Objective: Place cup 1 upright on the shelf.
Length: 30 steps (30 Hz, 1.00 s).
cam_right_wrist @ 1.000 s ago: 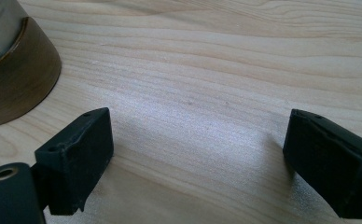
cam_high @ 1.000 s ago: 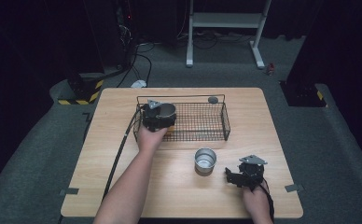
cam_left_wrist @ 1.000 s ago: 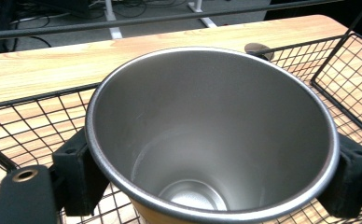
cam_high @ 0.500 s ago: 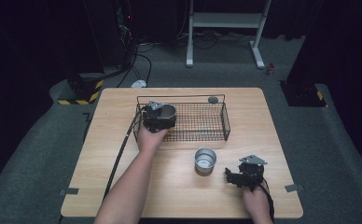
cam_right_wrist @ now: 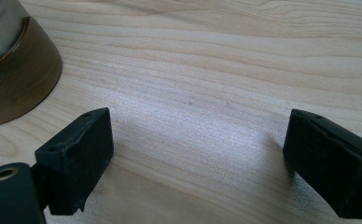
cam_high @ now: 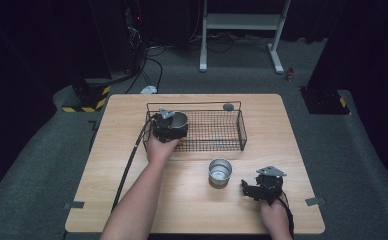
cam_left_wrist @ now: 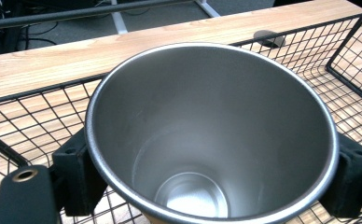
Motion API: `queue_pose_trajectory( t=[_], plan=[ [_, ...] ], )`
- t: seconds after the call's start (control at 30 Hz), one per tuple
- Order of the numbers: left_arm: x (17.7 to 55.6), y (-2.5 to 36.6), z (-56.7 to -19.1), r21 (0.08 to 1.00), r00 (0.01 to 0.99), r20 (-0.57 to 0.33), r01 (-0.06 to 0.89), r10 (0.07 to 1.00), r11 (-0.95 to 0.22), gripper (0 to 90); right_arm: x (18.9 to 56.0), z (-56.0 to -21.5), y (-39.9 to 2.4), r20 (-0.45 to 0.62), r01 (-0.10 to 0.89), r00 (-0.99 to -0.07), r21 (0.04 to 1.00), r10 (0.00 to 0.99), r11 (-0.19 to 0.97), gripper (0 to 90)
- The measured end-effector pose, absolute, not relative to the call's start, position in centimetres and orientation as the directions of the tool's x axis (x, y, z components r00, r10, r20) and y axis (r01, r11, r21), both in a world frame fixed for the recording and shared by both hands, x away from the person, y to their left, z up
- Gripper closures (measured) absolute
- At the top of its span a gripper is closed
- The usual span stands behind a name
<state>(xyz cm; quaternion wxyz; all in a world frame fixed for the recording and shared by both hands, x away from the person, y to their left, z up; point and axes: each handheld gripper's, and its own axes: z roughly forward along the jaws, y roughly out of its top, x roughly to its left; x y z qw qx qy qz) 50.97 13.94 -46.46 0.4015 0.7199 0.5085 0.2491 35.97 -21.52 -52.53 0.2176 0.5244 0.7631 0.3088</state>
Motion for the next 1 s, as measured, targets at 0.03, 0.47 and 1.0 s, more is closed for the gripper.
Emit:
queue_pose_trajectory(
  t=[0.03, 0.47, 1.0],
  plan=[
    [50.95, 14.01, -46.48, 0.832, 0.36, -0.047, 0.53, 0.932, -0.163, 14.0, 35.98, -52.53, -21.53, -0.009, 0.665, -0.357, 0.7, 0.934, 0.261, 8.4],
    [50.69, 14.03, -46.43, 0.822, 0.366, -0.024, 0.537, 0.93, -0.19, 14.0, 35.97, -52.53, -21.52, -0.008, 0.666, -0.356, 0.7, 0.935, 0.26, 8.4],
    [50.55, 14.23, -46.27, 0.816, 0.352, -0.027, 0.549, 0.936, -0.183, 4.1, 35.98, -52.53, -21.52, -0.01, 0.664, -0.358, 0.7, 0.934, 0.262, 8.4]
  ],
)
